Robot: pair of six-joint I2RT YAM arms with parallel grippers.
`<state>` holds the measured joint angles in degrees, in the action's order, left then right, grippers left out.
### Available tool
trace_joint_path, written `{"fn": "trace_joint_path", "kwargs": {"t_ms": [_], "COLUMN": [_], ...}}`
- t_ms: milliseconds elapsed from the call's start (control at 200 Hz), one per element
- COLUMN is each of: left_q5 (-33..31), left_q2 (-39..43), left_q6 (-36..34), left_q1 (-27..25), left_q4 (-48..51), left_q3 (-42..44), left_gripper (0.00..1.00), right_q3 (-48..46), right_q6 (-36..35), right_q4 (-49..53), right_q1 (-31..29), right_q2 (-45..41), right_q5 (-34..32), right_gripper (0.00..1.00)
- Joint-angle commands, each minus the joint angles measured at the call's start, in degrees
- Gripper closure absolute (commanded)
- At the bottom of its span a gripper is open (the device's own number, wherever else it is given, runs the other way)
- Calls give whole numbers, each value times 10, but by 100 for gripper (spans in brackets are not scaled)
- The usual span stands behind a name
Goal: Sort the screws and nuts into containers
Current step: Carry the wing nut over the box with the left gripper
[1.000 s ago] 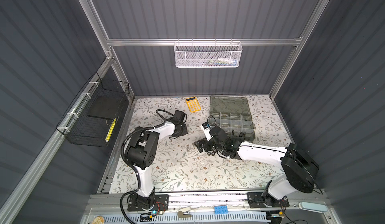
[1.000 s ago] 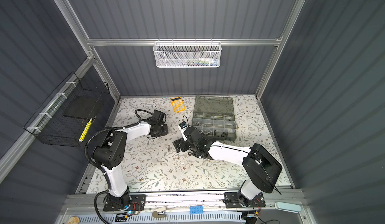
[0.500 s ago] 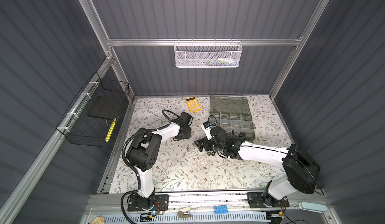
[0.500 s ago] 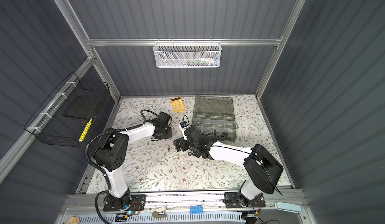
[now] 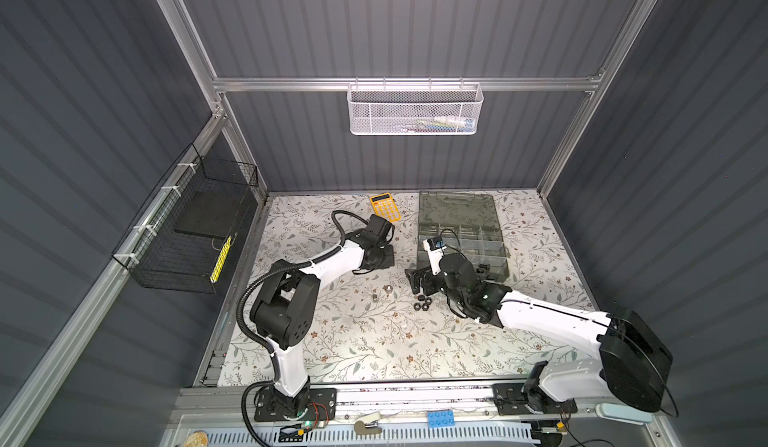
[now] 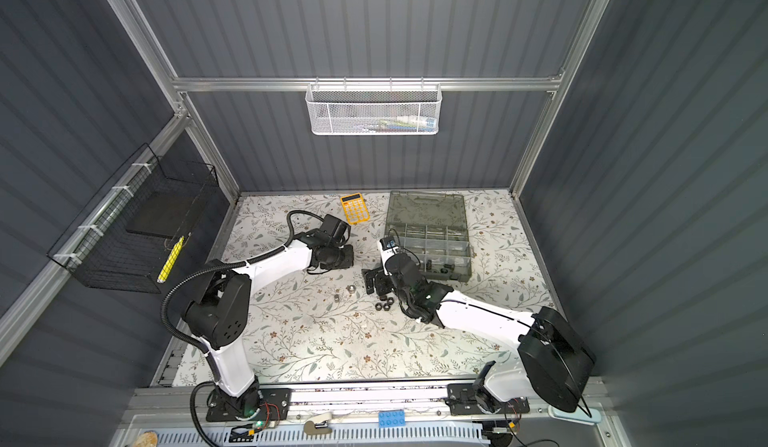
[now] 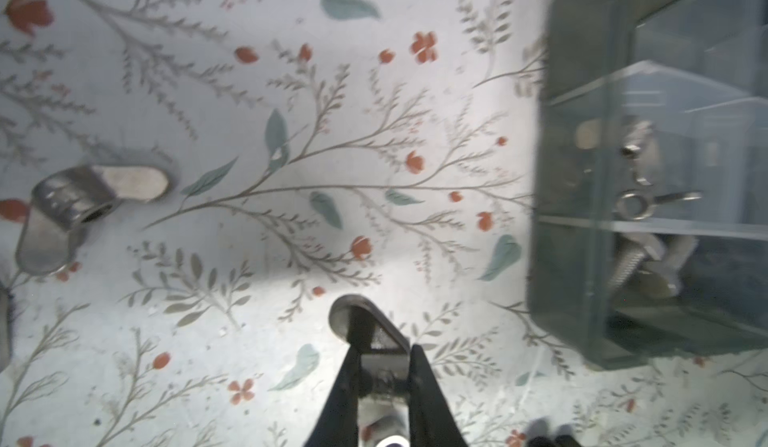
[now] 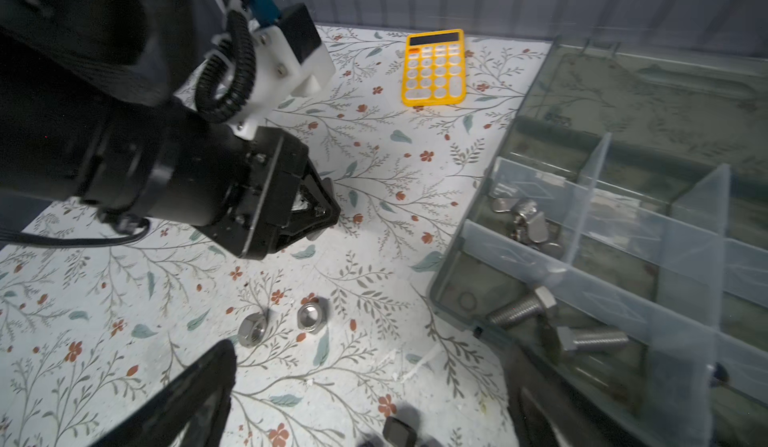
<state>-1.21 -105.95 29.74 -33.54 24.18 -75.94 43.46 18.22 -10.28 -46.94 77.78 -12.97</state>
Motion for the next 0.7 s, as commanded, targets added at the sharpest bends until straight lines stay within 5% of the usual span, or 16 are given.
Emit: {"fn": "trace_joint_path", "kwargs": {"t_ms": [0,695], "left_q5": [15,44], "left_q2": [-18,-151], "left_q6": [7,30], "left_q1": [-12,-64], "left_q4": [-7,-74], "left_q3": [-43,-212], "left_gripper": [80,80], "right_q3": [-13,-57], "right_q6": [21,101], "right_q4": [-1,-8], "right_q1": [24,135], "right_q2": [-18,-59], "right_q5": [-19,53], "right_gripper": [1,1]}}
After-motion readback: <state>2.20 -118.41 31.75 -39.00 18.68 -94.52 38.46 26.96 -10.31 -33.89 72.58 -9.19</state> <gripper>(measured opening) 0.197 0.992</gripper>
